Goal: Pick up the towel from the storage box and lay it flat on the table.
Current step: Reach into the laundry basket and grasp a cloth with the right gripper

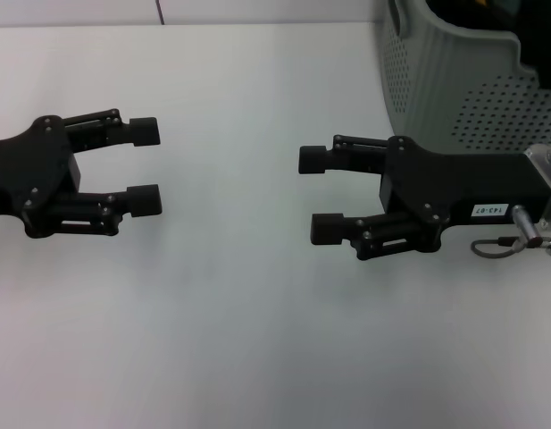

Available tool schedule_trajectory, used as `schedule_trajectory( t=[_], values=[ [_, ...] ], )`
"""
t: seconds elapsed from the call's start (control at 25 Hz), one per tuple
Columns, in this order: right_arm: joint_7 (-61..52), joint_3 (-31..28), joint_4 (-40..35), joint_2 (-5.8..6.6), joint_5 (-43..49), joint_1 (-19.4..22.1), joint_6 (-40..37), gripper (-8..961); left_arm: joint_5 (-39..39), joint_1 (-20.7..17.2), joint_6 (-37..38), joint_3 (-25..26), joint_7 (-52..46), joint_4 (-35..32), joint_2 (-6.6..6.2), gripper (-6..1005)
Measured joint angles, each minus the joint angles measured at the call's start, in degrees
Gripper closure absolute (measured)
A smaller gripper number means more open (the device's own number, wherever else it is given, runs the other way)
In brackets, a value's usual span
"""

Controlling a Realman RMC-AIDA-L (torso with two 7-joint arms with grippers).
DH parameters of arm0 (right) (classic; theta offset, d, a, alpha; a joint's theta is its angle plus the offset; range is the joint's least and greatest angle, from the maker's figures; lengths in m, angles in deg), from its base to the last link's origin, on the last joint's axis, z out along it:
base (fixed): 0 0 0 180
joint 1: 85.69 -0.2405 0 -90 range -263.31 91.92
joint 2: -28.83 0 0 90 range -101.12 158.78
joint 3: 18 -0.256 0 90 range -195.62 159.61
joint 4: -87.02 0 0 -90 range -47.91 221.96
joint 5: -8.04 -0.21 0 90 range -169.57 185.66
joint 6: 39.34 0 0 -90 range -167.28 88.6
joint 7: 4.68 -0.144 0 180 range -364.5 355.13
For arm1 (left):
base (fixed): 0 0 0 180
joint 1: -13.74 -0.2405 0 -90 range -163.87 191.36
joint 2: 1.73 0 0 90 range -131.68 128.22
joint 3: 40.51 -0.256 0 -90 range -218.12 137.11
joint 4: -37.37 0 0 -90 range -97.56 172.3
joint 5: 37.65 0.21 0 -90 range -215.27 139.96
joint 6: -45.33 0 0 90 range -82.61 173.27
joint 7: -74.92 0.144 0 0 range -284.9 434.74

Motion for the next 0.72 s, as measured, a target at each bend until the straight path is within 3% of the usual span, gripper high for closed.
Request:
schedule_trajectory(
  t=[0.32, 0.56, 0.72],
  values=[
    [0.74, 0.0, 0.16, -0.35, 0.47, 0.08, 0.79, 85, 0.12, -0.18, -0.01, 0.0, 0.81, -0.01, 0.07, 121],
    [14.25, -0.56, -0.46, -1.16, 4.06, 1.95, 0.91, 88, 1.07, -1.85, 0.0, -0.13, 11.05, -0.03, 1.32, 123],
    [17.37, -3.89, -0.57, -1.97, 5.47, 3.43, 0.92, 90, 1.77, -3.35, 0.0, 1.14, 16.6, 1.72, 2.41, 123]
  ],
)
